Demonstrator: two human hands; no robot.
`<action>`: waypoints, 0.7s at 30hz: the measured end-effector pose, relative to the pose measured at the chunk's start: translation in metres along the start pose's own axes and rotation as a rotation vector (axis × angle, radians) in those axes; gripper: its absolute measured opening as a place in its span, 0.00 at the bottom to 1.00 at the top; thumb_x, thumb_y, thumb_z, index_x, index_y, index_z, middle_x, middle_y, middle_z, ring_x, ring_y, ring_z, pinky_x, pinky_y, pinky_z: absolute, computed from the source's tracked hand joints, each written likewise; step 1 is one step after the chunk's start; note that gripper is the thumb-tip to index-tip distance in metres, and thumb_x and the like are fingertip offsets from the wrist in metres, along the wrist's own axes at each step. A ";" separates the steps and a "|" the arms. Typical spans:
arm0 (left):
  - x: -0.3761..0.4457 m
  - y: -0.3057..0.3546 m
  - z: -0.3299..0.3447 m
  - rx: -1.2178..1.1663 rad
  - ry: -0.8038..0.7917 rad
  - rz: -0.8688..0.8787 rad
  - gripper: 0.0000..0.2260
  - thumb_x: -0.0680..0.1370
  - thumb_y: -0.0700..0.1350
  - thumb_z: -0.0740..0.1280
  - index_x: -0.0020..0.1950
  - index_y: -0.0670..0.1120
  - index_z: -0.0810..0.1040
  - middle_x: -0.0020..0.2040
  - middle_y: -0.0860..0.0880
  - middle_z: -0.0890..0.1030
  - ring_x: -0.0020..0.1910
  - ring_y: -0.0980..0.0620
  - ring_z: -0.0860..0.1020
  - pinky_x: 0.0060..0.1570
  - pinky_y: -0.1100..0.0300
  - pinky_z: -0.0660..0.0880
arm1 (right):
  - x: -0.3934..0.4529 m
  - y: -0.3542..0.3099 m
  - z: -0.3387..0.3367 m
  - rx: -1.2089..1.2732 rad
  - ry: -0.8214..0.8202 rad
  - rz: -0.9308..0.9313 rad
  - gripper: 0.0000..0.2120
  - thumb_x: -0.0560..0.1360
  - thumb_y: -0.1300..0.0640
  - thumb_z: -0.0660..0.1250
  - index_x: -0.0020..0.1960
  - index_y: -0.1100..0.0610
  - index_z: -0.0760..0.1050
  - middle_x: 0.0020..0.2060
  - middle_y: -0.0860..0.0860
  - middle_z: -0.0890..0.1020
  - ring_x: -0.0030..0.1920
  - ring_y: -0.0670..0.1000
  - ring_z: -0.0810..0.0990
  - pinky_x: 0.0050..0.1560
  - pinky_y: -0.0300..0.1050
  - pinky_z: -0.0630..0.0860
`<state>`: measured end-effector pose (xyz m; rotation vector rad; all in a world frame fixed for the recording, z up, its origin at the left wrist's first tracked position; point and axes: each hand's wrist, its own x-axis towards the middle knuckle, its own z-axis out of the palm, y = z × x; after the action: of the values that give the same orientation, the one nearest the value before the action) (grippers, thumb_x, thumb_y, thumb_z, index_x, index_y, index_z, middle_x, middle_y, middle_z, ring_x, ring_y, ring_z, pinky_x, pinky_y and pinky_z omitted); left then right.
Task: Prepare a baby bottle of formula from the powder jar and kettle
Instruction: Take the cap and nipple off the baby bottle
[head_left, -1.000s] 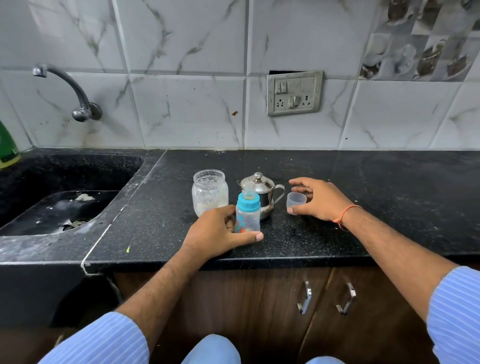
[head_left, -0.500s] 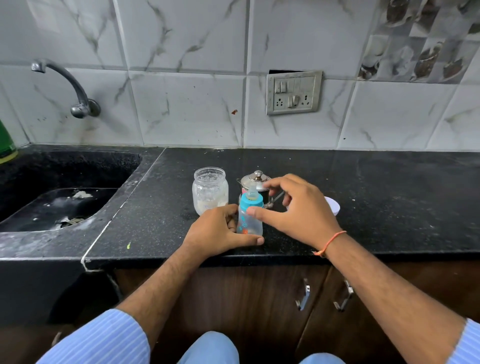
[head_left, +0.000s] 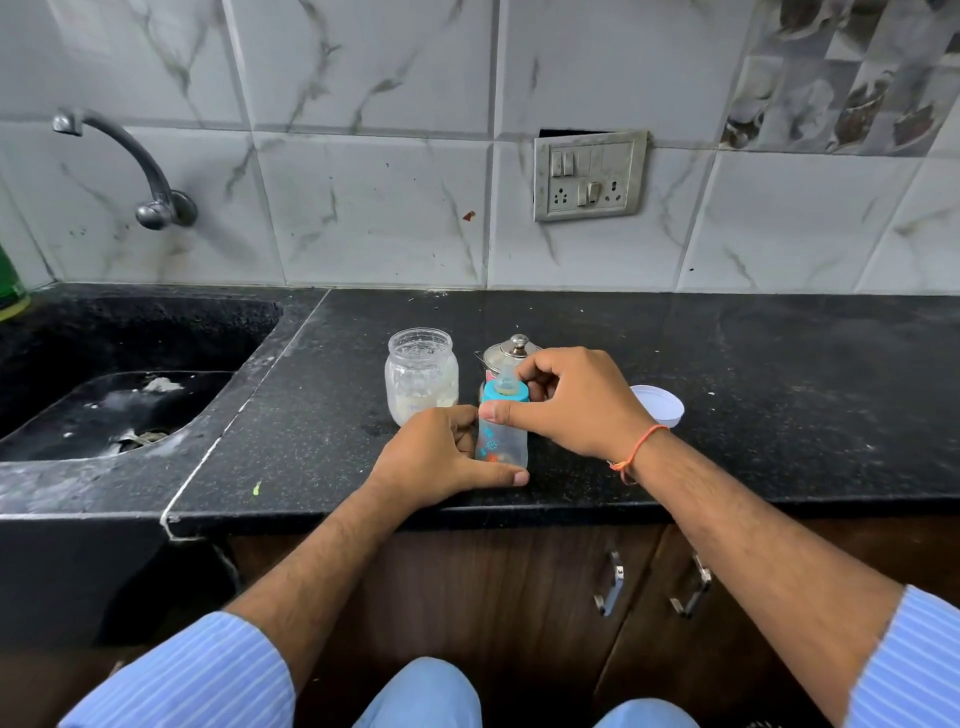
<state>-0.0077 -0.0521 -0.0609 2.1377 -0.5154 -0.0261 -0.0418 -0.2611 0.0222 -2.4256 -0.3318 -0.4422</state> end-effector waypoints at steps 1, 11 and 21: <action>0.001 -0.001 0.000 -0.013 -0.006 -0.003 0.26 0.65 0.66 0.86 0.55 0.54 0.85 0.30 0.58 0.78 0.30 0.59 0.72 0.40 0.53 0.73 | 0.001 0.001 -0.001 0.019 -0.015 -0.008 0.22 0.63 0.31 0.81 0.42 0.48 0.83 0.32 0.46 0.81 0.31 0.42 0.74 0.33 0.38 0.71; 0.003 -0.003 0.000 -0.009 -0.015 -0.003 0.26 0.64 0.66 0.86 0.54 0.54 0.84 0.30 0.58 0.78 0.31 0.59 0.73 0.40 0.53 0.74 | 0.022 0.010 -0.014 0.119 -0.270 -0.126 0.19 0.67 0.37 0.82 0.47 0.50 0.85 0.40 0.51 0.85 0.37 0.44 0.76 0.43 0.49 0.78; 0.005 -0.006 0.003 0.110 0.069 0.009 0.34 0.57 0.77 0.81 0.49 0.54 0.80 0.28 0.61 0.74 0.29 0.60 0.71 0.36 0.54 0.70 | 0.037 -0.017 -0.034 -0.250 -0.410 -0.230 0.18 0.72 0.36 0.78 0.42 0.49 0.78 0.38 0.46 0.81 0.35 0.45 0.75 0.38 0.40 0.70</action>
<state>-0.0020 -0.0532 -0.0666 2.2347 -0.4953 0.0827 -0.0220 -0.2649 0.0710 -2.7280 -0.7786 -0.0795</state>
